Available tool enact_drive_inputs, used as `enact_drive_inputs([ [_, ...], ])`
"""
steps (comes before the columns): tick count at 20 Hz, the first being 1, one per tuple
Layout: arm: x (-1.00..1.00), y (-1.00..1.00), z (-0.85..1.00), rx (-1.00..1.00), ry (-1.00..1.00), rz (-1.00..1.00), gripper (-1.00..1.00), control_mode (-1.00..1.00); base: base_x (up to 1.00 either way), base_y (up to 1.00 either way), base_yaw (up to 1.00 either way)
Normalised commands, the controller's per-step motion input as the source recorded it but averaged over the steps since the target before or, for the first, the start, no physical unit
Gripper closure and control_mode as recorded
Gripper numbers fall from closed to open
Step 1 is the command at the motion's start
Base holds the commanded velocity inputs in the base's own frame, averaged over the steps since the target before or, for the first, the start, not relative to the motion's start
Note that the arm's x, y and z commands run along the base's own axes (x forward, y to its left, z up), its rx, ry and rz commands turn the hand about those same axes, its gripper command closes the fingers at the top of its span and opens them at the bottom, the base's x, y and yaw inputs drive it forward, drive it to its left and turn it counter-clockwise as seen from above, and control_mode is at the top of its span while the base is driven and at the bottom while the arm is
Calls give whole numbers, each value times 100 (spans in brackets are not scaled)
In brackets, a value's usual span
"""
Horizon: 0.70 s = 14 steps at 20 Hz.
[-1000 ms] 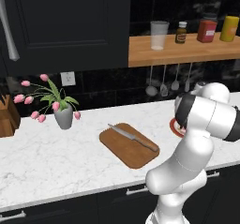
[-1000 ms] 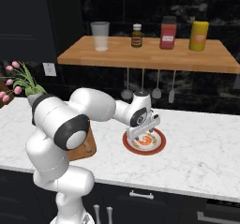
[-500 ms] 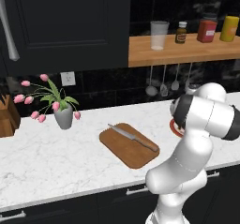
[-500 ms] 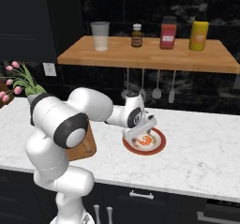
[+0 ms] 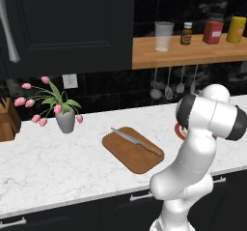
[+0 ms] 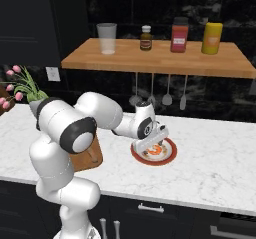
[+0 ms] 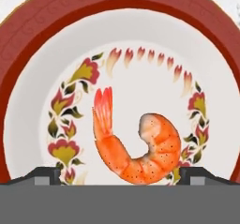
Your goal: Pick up the knife from the drawer and place it on the cutting board. Then place the meat from the plate to the cutting board.
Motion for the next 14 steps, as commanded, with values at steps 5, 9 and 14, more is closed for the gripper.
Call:
enact_drive_inputs([
  [5, 0, -8, -17, 0, 0, 9, -100, -100, 0, 0, 0],
  [9, 9, 0, -19, 0, 0, 8, -100, -100, 0, 0, 0],
  [14, 14, 0, -11, 0, 0, 5, -100, -100, 0, 0, 0],
])
